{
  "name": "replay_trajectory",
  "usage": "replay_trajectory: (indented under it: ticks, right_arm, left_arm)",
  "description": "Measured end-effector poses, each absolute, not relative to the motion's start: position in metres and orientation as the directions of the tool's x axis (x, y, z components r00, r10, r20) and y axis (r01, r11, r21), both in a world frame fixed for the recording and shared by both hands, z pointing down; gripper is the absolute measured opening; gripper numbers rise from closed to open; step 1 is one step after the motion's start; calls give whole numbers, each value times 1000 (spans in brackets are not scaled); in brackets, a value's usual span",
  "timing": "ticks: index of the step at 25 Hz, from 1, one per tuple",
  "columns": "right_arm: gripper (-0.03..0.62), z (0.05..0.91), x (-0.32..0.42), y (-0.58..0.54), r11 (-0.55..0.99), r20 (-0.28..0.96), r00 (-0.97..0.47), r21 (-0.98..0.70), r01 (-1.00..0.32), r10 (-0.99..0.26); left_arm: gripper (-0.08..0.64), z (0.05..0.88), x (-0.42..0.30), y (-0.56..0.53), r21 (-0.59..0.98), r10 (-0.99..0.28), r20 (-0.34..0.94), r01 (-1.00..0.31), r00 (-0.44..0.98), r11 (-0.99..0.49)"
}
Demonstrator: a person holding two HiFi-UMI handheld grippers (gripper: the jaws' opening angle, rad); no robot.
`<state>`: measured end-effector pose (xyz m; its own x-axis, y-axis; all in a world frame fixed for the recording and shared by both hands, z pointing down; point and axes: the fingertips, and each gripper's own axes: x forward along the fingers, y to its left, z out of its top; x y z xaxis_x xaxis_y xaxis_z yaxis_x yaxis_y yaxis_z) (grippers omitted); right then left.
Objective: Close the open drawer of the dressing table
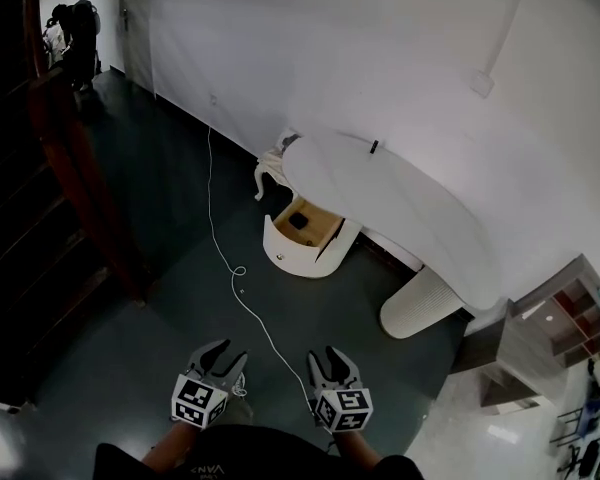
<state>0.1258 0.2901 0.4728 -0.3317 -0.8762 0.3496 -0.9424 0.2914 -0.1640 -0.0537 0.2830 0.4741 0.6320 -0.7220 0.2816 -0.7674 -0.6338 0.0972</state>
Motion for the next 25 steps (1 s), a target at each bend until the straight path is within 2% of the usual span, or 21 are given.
replay_trajectory:
  ticks: [6,11,25]
  right_arm:
    - [156,471,115,222,235,355,-275,-152,-960,-894]
    - [156,476,107,177,186,363,-226,-143,-972,-904]
    - [160,479,103,106,107,379,-154,-143,-984,-912]
  left_arm:
    - [166,475,-67,206,107,-655,333,-718,678,-688]
    - [169,479,-77,144,77,-634,318,-685,705,-724]
    - [169,508,-73,62,129,-564,350,-635,748,-762]
